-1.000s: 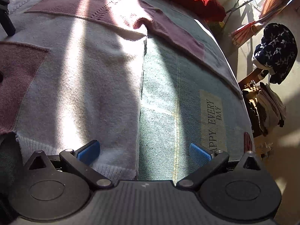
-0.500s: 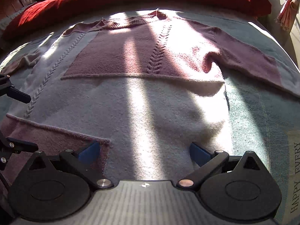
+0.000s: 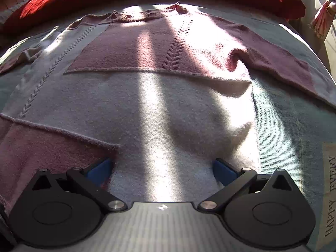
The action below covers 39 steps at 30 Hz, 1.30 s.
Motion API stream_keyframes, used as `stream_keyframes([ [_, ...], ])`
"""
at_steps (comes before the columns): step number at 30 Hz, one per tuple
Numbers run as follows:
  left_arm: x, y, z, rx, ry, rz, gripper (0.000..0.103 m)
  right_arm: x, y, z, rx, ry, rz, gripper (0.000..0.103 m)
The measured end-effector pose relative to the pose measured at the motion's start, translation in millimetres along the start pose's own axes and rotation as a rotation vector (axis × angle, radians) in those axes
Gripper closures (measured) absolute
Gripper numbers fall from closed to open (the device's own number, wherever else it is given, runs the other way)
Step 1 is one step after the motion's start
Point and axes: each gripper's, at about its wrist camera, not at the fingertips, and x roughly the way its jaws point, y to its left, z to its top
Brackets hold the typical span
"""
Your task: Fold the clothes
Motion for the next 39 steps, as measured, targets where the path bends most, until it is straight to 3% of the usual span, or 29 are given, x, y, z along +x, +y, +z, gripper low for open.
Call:
stream_keyframes([
  [8,22,-12,10,0.011,-0.04,0.032,0.001,0,-1,-1,-0.009,-0.013,0.01,0.0],
  [13,9,-21,-11,0.045,0.05,-0.001,0.001,0,-1,-4,-0.014,-0.036,0.008,0.0],
  [15,3,-16,-5,0.05,0.041,-0.008,0.001,0,0,-5,-0.017,-0.045,0.004,0.0],
  [21,8,24,46,-0.019,-0.088,0.042,0.001,0,0,-4,-0.015,-0.041,-0.001,0.0],
  [23,19,35,52,-0.048,-0.081,0.051,0.001,0,1,-3,-0.015,-0.034,-0.004,0.0],
  [27,27,49,35,-0.129,-0.038,0.005,0.001,0,4,0,-0.011,-0.016,-0.021,0.0],
  [32,11,54,15,-0.12,-0.02,-0.074,0.001,-1,9,8,0.033,0.03,-0.056,0.0],
  [35,-2,72,25,-0.121,-0.082,-0.09,0.001,-9,14,20,0.103,0.042,-0.048,0.0],
  [39,1,102,59,-0.1,-0.201,-0.086,0.001,-19,28,41,0.179,-0.011,-0.015,0.0],
])
